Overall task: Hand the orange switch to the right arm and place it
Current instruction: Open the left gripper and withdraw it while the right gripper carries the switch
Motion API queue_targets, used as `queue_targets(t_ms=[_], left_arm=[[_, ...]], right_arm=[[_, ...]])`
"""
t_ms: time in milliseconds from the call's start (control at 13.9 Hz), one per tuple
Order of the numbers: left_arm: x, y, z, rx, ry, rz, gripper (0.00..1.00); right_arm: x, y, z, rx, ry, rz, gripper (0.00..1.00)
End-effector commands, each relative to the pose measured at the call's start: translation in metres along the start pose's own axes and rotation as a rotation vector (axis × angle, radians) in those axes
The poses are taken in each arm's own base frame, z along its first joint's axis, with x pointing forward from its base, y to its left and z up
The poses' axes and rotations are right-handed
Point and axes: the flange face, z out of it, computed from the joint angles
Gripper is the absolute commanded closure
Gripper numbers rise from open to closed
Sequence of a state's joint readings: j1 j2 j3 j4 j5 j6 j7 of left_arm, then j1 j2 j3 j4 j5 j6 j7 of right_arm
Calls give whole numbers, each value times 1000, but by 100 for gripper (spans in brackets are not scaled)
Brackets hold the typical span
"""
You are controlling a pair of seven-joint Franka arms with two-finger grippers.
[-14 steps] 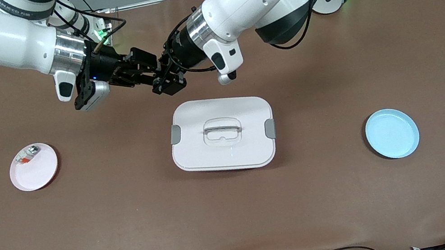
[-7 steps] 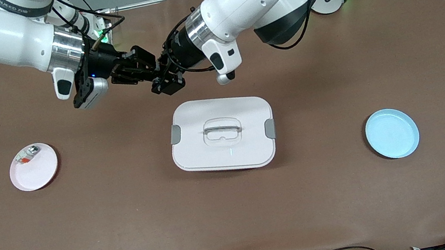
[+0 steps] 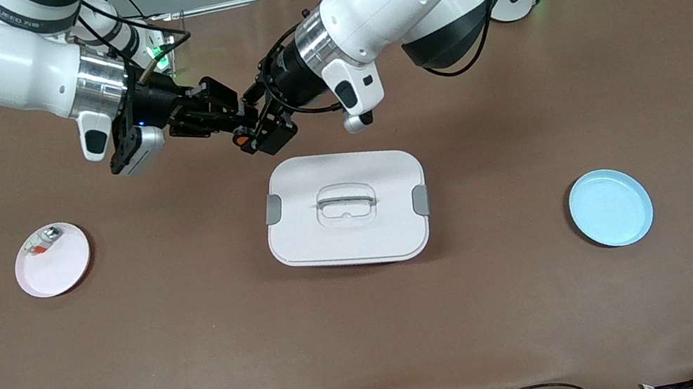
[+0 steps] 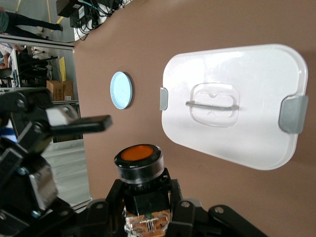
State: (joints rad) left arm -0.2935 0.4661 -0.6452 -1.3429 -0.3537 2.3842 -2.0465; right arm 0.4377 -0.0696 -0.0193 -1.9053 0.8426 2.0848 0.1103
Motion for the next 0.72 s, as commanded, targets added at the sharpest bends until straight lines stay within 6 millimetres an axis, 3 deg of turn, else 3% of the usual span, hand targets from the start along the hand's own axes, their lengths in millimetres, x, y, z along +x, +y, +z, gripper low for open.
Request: queue_targets(t_ms=[0, 361, 505, 649], left_arm=[[9, 19, -36, -71, 35, 46, 0], [58, 60, -95, -103, 131, 50, 0], [71, 66, -121, -84, 173, 91, 0], [83, 63, -130, -31, 257, 141, 0]], right_arm=[[11, 24, -20, -15, 1, -113, 100], [38, 78, -68, -256, -99, -378, 100], [45, 109, -88, -274, -128, -429, 100], [50, 137, -104, -330, -166, -496, 100]])
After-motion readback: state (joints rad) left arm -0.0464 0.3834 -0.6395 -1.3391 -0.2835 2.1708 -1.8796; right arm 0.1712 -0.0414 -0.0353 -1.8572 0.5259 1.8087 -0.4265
